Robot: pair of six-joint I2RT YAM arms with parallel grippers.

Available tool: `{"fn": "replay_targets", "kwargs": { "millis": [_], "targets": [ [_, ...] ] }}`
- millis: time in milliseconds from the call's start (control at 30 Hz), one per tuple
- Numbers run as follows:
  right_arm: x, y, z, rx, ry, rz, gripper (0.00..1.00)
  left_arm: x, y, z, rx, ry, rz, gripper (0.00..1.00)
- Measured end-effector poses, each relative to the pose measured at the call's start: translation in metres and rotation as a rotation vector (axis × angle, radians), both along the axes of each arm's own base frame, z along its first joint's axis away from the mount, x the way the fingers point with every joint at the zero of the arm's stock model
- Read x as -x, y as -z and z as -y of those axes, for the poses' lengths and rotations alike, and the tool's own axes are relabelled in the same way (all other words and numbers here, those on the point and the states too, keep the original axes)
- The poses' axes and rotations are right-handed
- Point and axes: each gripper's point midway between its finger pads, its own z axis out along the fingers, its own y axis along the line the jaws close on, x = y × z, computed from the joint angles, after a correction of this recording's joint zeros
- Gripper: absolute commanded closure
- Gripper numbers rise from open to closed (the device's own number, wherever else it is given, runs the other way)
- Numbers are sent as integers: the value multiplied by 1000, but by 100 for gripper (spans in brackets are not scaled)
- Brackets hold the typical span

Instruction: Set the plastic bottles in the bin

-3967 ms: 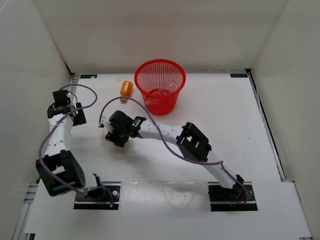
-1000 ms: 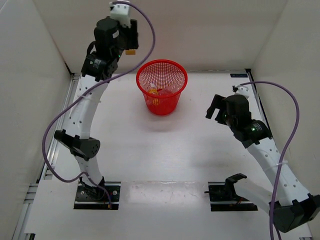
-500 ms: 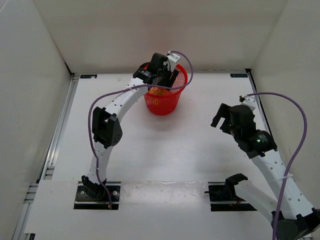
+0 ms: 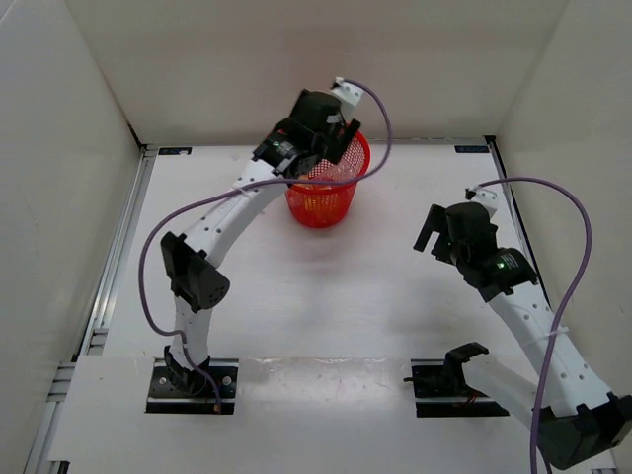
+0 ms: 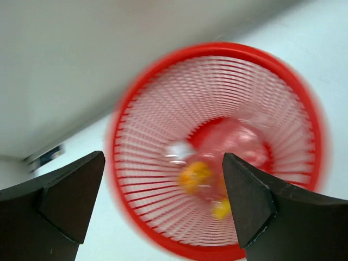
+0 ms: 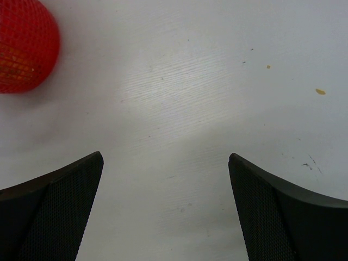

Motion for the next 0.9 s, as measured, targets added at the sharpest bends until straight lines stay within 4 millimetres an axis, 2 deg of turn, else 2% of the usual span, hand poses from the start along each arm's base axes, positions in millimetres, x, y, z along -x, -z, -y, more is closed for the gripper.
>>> {"fn": "replay_targets", "kwargs": {
  "millis": [67,100,133,200,233,300,367,467,567,667,733,767,833,900],
  "targets": [
    [-4,9,3,0,13,-39,1,-9,-27,-48,16,-103,50,0],
    [-6,14,7,-1,26,-63,1,-15,-39,-82,32,-172,75,0],
    [-8,20,13,-4,46,-89,1,-18,-47,-126,37,-260,90,0],
    [-12,29,24,-27,88,-133,1,-15,-47,-220,29,-447,93,0],
    [-13,33,30,-44,112,-148,1,-8,-39,-269,25,-546,84,0],
    [-13,41,40,-79,146,-175,1,22,-4,-357,-15,-727,-1,0],
    [-12,48,49,-105,173,-198,1,60,45,-411,-45,-836,-132,0],
    [-11,55,53,-126,184,-225,1,117,125,-437,-24,-859,-371,0],
    [-13,59,56,-137,189,-242,1,177,196,-449,59,-886,-588,0],
    [-13,60,56,-136,185,-246,1,241,251,-453,162,-954,-777,0],
    [-13,60,56,-134,180,-245,1,275,274,-450,244,-995,-875,0],
    [-13,60,56,-133,178,-243,1,283,278,-448,276,-1005,-898,0],
    [-13,59,55,-136,172,-241,1,286,276,-450,326,-1014,-888,0],
    [-13,59,55,-136,171,-239,1,277,267,-451,352,-996,-850,0]
  ]
}}
